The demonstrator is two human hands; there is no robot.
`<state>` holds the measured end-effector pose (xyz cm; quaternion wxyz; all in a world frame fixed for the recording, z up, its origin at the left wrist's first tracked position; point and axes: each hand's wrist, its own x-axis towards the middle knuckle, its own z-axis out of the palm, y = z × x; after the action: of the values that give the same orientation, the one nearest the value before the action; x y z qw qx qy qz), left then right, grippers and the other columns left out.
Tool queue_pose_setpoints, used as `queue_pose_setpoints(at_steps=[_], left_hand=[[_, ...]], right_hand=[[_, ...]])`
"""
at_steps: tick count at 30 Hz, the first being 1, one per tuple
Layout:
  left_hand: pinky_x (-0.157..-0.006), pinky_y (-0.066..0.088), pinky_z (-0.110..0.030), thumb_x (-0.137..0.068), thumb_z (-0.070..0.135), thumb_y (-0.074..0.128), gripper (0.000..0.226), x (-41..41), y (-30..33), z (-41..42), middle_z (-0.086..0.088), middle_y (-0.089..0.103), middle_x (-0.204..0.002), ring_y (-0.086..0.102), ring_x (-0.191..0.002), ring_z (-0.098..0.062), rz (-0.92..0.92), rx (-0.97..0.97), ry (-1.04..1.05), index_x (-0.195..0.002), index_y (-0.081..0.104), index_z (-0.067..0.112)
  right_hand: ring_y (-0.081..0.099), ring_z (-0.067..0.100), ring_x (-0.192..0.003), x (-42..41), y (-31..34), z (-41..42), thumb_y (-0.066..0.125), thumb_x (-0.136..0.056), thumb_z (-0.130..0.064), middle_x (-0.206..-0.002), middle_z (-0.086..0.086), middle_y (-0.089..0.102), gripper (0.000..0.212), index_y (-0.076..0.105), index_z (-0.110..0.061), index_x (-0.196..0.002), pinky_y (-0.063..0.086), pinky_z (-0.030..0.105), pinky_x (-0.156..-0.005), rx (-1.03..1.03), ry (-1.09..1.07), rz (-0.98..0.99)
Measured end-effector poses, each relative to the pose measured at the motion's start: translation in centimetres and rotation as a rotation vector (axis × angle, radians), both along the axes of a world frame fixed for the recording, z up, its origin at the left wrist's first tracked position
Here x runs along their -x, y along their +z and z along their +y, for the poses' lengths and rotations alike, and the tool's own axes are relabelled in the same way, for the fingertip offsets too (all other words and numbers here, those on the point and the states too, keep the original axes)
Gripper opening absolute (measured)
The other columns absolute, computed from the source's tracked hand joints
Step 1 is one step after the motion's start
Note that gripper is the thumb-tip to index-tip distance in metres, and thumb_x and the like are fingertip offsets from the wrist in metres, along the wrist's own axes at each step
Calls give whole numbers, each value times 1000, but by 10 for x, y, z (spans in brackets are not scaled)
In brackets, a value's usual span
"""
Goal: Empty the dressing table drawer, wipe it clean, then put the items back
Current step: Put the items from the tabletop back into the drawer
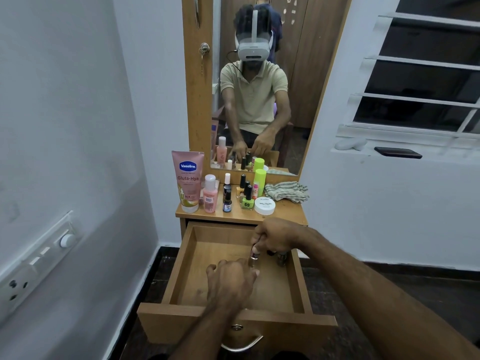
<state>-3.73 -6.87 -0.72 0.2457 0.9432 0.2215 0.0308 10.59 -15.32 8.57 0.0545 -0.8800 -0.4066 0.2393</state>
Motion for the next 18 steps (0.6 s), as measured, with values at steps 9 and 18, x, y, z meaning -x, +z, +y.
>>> queue_pose_setpoints(at_steps=[9,18], left_hand=[[-106,30,-43,-99,53,50,43,-2,-5,-1,8,68,-112,53,-114,-14,13,-5,23,-134,56,29],[-103,32,-42,-98,50,50,37,-1,-8,0,8,67,-111,54,-110,-14,1,-6,31,-129,58,29]], right_hand=[[60,9,-85,-23,-3,-42,75,-88,-30,-90,-13,66,13,71,-29,-100,50,30,-70,134,-71,-194],[60,7,-88,-21,-35,-58,75,-84,-29,-92,-15,66,11,69,-33,-93,47,28,-64,130,-75,-302]])
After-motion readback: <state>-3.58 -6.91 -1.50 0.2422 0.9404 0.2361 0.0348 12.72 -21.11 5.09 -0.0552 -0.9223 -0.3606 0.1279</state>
